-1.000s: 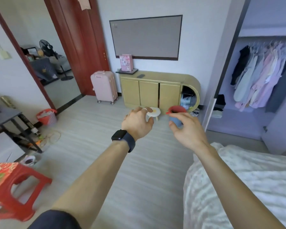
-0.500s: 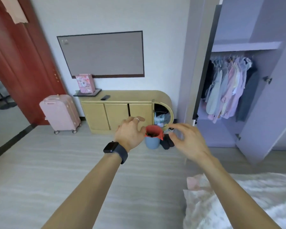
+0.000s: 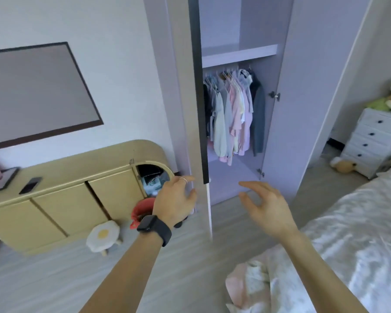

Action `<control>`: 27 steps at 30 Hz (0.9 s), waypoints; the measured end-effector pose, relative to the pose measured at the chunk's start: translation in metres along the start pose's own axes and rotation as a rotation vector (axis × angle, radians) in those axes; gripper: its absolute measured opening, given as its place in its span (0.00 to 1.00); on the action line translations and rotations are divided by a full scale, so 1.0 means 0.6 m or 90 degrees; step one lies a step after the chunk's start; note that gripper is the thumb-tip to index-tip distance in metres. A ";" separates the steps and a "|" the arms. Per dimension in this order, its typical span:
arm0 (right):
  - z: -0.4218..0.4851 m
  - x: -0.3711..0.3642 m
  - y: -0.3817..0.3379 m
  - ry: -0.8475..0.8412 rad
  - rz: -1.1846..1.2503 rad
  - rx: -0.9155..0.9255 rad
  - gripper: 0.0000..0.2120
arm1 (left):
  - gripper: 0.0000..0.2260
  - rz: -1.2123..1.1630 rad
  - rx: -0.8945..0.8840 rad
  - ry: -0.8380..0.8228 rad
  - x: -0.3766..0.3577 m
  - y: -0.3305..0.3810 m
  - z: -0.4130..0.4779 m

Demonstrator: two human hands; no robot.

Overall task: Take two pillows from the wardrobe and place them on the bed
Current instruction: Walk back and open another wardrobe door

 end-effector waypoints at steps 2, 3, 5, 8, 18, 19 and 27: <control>0.031 -0.010 0.045 0.022 0.001 -0.048 0.13 | 0.13 -0.012 -0.030 -0.039 -0.041 0.003 0.052; 0.046 -0.017 0.066 0.025 -0.004 -0.072 0.13 | 0.14 -0.031 -0.035 -0.053 -0.061 0.003 0.076; 0.063 -0.026 0.099 0.035 -0.020 -0.110 0.13 | 0.14 -0.050 -0.050 -0.089 -0.097 0.004 0.114; 0.088 -0.036 0.155 0.056 -0.037 -0.183 0.13 | 0.15 -0.057 -0.091 -0.170 -0.169 0.007 0.180; 0.160 -0.086 0.273 0.103 -0.093 -0.417 0.14 | 0.16 -0.063 -0.220 -0.413 -0.383 0.039 0.397; 0.167 -0.086 0.278 0.123 -0.098 -0.444 0.14 | 0.16 -0.056 -0.234 -0.435 -0.399 0.048 0.419; 0.202 -0.094 0.304 0.212 -0.101 -0.573 0.15 | 0.16 -0.033 -0.366 -0.511 -0.491 0.125 0.538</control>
Point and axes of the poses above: each hand's wrist, its own z-axis towards the middle knuckle, its own x-axis out of the back of the hand, y = z × x, the point moved 6 cm from there along z, towards the middle knuckle, and after that the axes turned 5 degrees about -z, right-handed, at the moved point
